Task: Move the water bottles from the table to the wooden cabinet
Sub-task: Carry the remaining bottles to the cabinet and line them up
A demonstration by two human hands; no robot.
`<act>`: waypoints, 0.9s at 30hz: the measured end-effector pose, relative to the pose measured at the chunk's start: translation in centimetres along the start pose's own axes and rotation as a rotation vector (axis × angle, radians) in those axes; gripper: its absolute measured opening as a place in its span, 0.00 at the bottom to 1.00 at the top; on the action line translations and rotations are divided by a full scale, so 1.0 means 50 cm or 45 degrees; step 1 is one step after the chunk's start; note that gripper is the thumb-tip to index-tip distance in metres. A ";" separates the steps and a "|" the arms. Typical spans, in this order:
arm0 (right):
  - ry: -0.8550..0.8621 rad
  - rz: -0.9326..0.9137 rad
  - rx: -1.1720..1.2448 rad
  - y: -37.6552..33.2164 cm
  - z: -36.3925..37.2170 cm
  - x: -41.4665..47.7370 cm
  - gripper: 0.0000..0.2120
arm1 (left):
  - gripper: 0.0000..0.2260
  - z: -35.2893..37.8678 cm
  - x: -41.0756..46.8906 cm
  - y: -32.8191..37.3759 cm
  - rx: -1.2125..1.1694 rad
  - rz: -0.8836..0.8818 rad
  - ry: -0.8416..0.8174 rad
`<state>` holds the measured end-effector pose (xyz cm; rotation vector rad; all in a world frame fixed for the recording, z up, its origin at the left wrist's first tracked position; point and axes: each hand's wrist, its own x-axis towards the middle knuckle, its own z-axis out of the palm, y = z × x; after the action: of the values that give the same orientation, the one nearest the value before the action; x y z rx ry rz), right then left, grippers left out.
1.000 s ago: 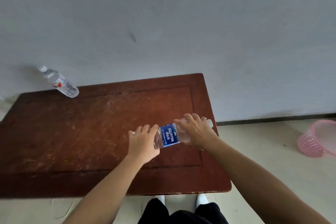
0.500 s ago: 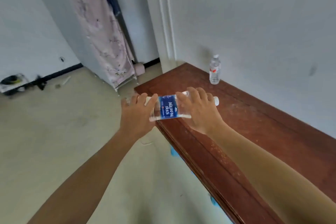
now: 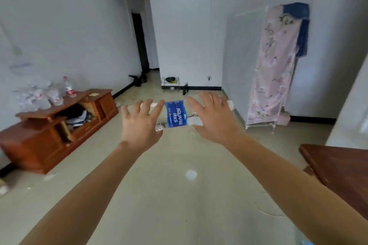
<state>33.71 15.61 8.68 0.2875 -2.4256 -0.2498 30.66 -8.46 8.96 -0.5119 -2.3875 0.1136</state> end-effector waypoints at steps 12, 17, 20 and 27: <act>0.122 -0.410 0.344 -0.477 0.194 0.450 0.43 | 0.41 0.115 -0.080 -0.568 0.286 -0.357 -0.061; 0.173 -0.475 0.457 -0.644 0.340 0.655 0.43 | 0.44 0.252 -0.030 -0.810 0.414 -0.409 -0.081; 0.126 -0.464 0.525 -0.721 0.419 0.770 0.42 | 0.44 0.315 0.018 -0.935 0.433 -0.426 -0.151; 0.120 -0.552 0.585 -0.927 0.505 1.078 0.42 | 0.44 0.405 0.106 -1.254 0.487 -0.534 -0.140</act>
<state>-16.51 -40.69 10.52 1.0093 -2.2788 0.1378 -6.81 -62.92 10.20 0.1781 -2.4423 0.4066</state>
